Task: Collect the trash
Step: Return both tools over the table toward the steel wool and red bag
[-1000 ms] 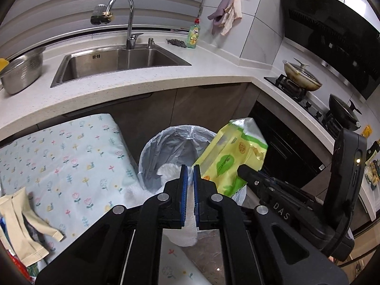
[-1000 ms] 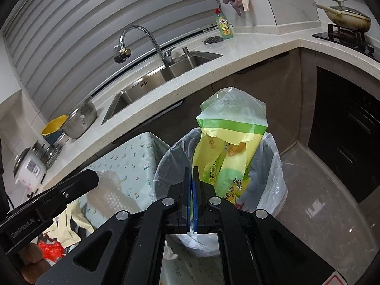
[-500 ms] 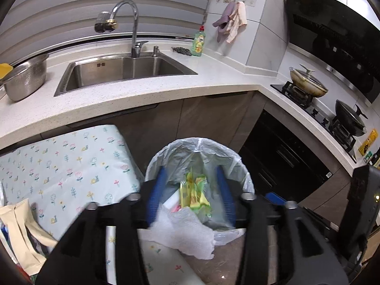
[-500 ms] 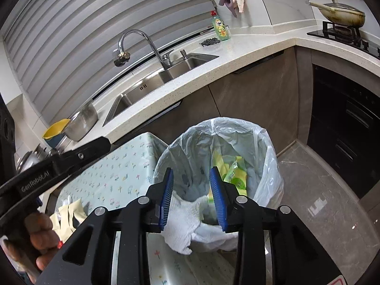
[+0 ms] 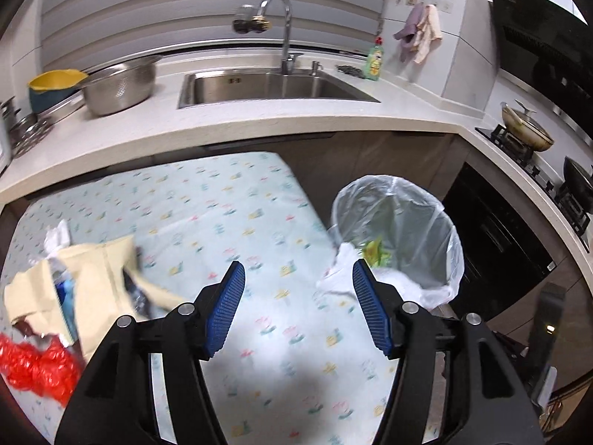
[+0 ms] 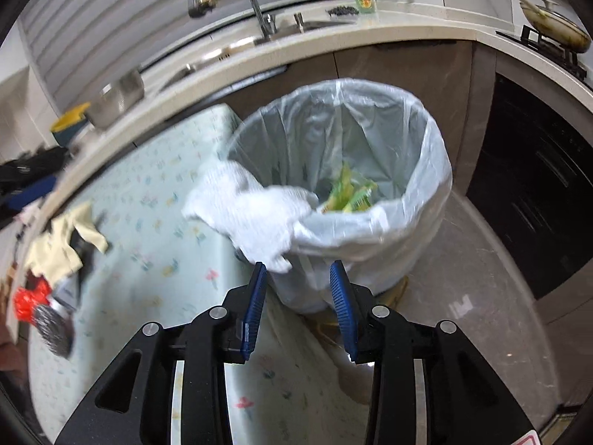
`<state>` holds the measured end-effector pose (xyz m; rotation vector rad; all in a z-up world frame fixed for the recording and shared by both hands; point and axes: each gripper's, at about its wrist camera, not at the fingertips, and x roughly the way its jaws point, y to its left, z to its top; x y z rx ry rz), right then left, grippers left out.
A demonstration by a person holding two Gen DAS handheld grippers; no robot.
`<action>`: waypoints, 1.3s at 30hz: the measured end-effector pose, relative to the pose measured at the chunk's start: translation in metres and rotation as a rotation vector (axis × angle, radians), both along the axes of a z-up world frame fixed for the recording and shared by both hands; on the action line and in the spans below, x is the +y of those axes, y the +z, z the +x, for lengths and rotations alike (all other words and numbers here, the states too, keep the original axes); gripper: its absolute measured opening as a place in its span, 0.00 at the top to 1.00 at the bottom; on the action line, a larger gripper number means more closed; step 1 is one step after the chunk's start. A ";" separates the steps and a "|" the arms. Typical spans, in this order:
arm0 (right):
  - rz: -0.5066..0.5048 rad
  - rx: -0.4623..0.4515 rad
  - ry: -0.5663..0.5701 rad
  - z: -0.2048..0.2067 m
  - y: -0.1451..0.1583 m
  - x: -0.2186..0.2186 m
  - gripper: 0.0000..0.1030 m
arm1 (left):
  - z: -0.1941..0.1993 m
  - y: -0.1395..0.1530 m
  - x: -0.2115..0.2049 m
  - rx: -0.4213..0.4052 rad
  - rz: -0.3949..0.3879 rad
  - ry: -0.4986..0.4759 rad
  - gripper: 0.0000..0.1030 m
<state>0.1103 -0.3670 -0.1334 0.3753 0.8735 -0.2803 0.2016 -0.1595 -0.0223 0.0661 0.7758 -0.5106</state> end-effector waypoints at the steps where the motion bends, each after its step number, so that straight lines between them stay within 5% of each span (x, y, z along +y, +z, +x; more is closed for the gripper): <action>1: -0.005 0.017 0.000 0.000 -0.007 0.002 0.66 | -0.002 -0.001 0.007 0.008 -0.004 0.012 0.44; 7: 0.011 0.052 -0.006 0.016 -0.020 0.002 0.66 | -0.006 -0.012 0.043 0.043 -0.012 0.069 0.44; 21: -0.038 -0.112 -0.159 0.064 0.045 -0.045 0.66 | -0.009 -0.014 0.075 0.043 -0.026 0.111 0.44; 25: -0.069 -0.139 -0.162 0.059 0.062 -0.048 0.66 | -0.010 -0.013 0.090 0.039 -0.033 0.143 0.36; 34: -0.058 -0.187 -0.079 0.035 0.090 -0.009 0.66 | -0.024 -0.011 0.132 0.033 -0.025 0.214 0.32; 39: -0.060 -0.220 0.013 0.027 0.106 0.037 0.54 | -0.036 -0.011 0.164 0.023 -0.017 0.275 0.24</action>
